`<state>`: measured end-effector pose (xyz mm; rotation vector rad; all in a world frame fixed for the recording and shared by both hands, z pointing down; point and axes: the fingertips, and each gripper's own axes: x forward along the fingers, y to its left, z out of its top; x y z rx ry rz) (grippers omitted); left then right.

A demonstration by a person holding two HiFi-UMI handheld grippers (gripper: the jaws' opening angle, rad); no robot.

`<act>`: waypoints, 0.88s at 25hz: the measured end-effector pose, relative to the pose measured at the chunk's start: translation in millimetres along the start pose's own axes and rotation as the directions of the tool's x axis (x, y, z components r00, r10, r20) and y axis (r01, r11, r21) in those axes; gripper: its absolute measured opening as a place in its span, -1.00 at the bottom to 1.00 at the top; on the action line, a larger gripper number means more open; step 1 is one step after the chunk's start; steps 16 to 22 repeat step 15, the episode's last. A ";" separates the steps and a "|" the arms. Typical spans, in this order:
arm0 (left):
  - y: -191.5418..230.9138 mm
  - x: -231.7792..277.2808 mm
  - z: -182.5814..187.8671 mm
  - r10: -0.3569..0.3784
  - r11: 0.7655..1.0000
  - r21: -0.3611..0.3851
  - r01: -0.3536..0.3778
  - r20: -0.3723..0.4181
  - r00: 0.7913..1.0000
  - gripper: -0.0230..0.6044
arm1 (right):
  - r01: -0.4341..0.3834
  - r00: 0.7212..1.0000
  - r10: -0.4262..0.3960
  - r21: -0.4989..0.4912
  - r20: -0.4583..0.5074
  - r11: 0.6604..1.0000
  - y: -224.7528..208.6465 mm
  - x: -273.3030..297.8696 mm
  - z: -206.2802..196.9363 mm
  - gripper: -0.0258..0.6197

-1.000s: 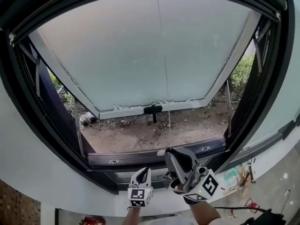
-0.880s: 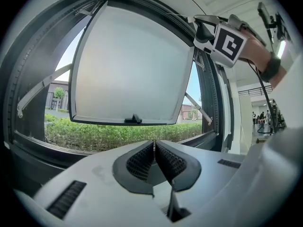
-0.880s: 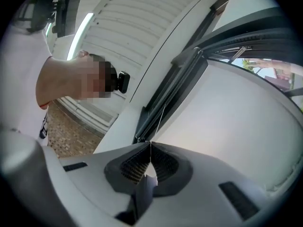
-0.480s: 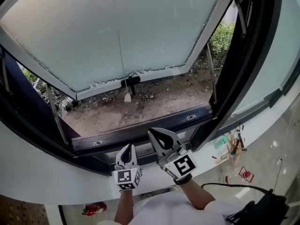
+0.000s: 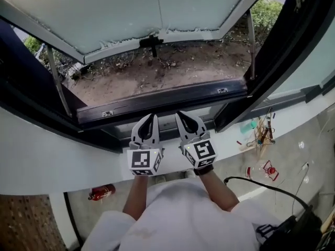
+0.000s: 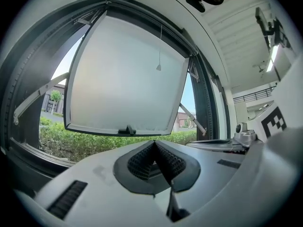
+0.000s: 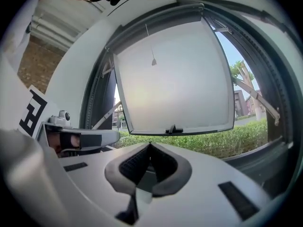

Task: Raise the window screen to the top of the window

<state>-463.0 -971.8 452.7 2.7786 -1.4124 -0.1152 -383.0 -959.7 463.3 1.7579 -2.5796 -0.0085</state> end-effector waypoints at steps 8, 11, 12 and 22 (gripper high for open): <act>-3.5 -13.0 -4.7 -0.025 1.000 0.005 0.026 -0.022 0.999 -0.92 | 0.036 0.999 -0.035 0.025 -0.003 0.999 4.3 -9.8 -10.6 -0.92; -4.6 -15.0 -4.3 -0.028 1.000 0.012 0.028 -0.025 0.999 -0.92 | 0.035 0.999 -0.035 0.026 -0.008 0.999 3.9 -8.5 -13.2 -0.92; -5.7 -15.6 -4.4 -0.028 1.000 0.013 0.028 -0.025 0.999 -0.92 | 0.033 0.999 -0.033 0.022 -0.008 0.999 3.6 -8.1 -13.9 -0.92; -10.0 -18.6 -4.1 -0.025 1.000 0.010 0.025 -0.019 1.000 -0.92 | 0.017 1.000 -0.017 0.006 -0.012 1.000 3.1 -7.4 -17.0 -0.92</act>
